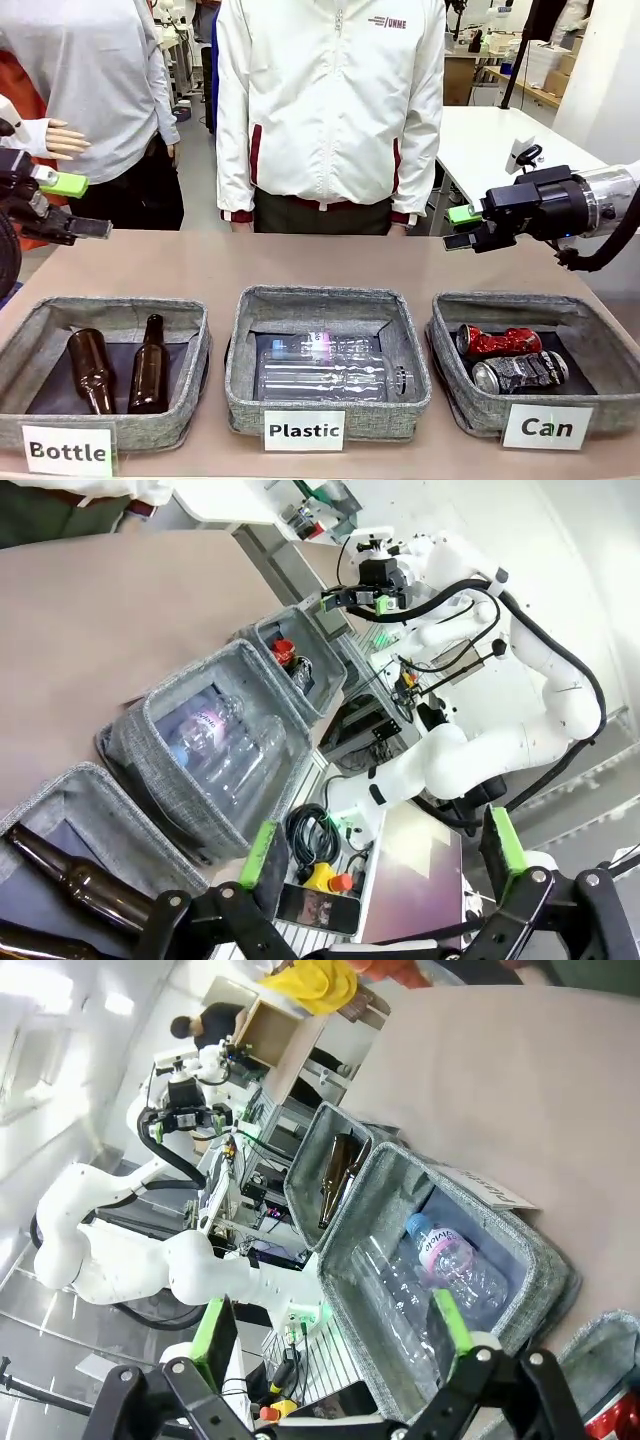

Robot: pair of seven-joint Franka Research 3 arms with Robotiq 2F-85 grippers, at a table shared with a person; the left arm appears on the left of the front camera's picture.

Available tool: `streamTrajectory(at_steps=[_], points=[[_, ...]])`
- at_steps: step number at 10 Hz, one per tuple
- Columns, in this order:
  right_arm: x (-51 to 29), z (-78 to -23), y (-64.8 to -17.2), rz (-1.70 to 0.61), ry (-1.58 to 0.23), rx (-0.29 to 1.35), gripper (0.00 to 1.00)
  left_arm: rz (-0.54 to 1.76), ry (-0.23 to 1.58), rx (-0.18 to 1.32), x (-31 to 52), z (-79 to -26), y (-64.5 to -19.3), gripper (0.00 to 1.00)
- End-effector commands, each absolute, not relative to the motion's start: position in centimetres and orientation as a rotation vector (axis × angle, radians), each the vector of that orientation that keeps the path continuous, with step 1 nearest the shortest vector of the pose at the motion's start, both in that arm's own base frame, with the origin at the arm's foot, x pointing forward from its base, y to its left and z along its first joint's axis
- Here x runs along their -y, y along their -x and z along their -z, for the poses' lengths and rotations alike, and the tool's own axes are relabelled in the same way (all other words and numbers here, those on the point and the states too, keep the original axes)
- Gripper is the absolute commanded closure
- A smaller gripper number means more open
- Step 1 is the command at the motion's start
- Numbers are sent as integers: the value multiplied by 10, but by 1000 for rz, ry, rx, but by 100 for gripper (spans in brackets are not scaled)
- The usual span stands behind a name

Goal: Sort the can waste into the basket.
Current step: Pick up the can waste from the table and place it in the right Fabric basket.

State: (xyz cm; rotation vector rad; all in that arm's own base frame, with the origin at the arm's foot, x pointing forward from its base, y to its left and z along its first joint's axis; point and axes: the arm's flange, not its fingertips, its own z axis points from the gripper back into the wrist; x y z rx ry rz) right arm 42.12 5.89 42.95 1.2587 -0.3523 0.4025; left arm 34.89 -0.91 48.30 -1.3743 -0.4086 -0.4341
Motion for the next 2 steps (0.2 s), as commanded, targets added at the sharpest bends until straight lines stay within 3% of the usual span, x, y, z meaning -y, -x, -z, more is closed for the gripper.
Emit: streamTrajectory(at_steps=[1,2], points=[[-61,-429,-420,-414,-1257,348,0,435,1383,396,7,-484,-347,0],[-61,-429,-420,-414,-1257,348,0,435,1383,396,7,-484,-347,0]])
